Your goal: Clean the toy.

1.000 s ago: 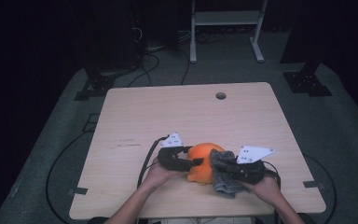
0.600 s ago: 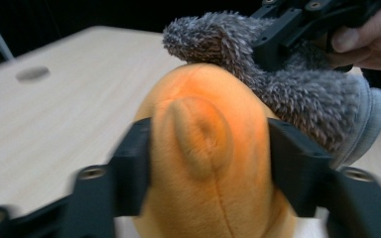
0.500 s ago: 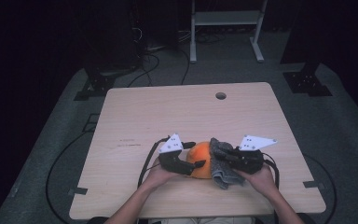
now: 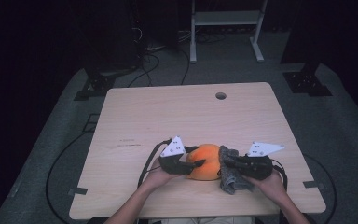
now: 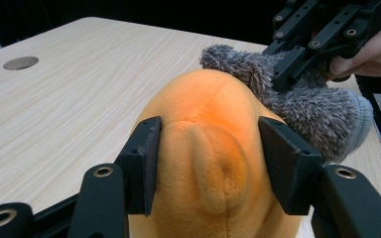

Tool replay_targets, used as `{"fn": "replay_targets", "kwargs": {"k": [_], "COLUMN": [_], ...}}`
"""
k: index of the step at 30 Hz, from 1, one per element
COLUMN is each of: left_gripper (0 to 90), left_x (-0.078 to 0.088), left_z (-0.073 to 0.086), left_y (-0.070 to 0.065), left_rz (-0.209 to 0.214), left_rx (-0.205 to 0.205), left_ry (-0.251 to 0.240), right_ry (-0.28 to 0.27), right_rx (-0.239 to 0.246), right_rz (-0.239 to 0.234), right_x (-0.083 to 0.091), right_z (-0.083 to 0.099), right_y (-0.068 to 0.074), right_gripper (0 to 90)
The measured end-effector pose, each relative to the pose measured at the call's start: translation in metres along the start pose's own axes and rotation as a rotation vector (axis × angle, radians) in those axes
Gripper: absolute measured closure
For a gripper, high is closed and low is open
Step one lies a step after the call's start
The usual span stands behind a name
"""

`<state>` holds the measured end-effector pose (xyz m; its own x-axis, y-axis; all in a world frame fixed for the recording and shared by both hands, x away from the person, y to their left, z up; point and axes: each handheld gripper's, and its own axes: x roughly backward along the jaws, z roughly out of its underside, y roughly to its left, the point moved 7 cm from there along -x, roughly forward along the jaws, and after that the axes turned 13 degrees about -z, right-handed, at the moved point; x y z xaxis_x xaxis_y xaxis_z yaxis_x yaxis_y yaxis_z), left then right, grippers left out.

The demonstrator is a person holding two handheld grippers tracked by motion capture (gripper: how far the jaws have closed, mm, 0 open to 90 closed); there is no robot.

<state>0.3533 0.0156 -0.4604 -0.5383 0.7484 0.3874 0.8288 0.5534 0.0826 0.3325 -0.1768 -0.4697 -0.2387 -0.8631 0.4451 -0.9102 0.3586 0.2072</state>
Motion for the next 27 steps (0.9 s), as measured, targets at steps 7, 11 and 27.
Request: {"fn": "replay_targets", "kwargs": {"k": [7,11,27], "left_gripper": [45.4,45.7,45.3], "left_x": [0.002,0.005,0.014], "left_z": [0.001,0.003,0.011], "left_y": [0.0,-0.002,0.004], "left_rz": [0.031,0.052,0.082], "left_rx": [-0.003,-0.032,-0.03], "left_ry": [-0.005,-0.003,0.031], "right_ry": [-0.034,-0.078,-0.09], "right_rx": [0.011,0.023,-0.079], "right_rz": [-0.008,-0.032,-0.12], "right_x": [0.009,0.004,0.012], "right_z": [-0.01,-0.029,-0.012], "right_y": [0.001,-0.001,-0.006], "right_gripper": [79.6,79.6,79.4]}}
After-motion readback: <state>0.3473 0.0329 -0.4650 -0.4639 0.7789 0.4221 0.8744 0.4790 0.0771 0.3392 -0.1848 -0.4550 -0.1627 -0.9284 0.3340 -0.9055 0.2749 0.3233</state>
